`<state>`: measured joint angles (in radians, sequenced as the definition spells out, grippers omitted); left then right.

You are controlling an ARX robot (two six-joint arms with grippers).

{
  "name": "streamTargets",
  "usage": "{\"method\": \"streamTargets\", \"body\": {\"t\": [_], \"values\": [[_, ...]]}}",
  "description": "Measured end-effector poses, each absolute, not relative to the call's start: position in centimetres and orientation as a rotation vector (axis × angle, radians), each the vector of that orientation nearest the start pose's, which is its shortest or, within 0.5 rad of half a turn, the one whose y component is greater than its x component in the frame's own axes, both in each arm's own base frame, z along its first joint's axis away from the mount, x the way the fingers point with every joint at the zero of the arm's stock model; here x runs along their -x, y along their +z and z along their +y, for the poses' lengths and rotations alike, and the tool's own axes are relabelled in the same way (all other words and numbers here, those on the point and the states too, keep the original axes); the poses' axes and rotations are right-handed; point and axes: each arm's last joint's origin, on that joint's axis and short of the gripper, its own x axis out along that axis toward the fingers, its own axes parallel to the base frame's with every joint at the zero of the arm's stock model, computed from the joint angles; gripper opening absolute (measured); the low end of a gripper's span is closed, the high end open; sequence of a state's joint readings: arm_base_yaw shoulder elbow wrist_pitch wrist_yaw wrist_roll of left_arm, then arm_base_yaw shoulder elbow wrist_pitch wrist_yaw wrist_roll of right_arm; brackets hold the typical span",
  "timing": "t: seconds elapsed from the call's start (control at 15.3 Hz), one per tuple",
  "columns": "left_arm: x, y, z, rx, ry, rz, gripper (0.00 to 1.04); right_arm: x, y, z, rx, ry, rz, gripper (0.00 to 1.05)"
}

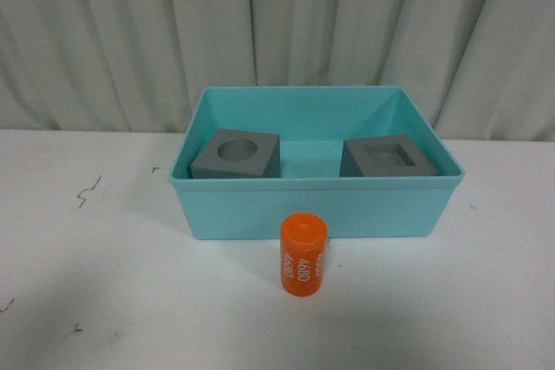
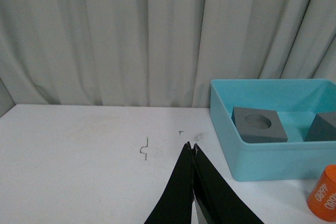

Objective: Place gray and orange parts in blue box

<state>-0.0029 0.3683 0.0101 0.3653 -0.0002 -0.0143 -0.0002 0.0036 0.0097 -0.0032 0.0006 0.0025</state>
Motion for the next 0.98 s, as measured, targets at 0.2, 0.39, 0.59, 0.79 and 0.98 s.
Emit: {"method": "streamTargets", "body": {"t": [0.2, 0.39, 0.59, 0.79, 0.98], "values": [[-11.6, 17.0, 0.0, 0.014, -0.003, -0.01, 0.02, -9.7, 16.6, 0.0, -0.003, -0.001, -0.003, 0.98], [-11.2, 17.0, 0.0, 0.014, -0.003, -0.011, 0.02, -9.7, 16.6, 0.0, -0.002, -0.001, -0.003, 0.98], [-10.6, 16.8, 0.0, 0.014, -0.002, 0.004, 0.02, -9.7, 16.6, 0.0, -0.002, -0.001, -0.003, 0.98], [-9.7, 16.9, 0.0, 0.014, 0.0, -0.015, 0.02, -9.7, 16.6, 0.0, -0.002, 0.0, -0.003, 0.98], [-9.7, 16.6, 0.0, 0.014, -0.002, -0.002, 0.18, -9.7, 16.6, 0.0, -0.002, -0.001, -0.003, 0.98]]}}
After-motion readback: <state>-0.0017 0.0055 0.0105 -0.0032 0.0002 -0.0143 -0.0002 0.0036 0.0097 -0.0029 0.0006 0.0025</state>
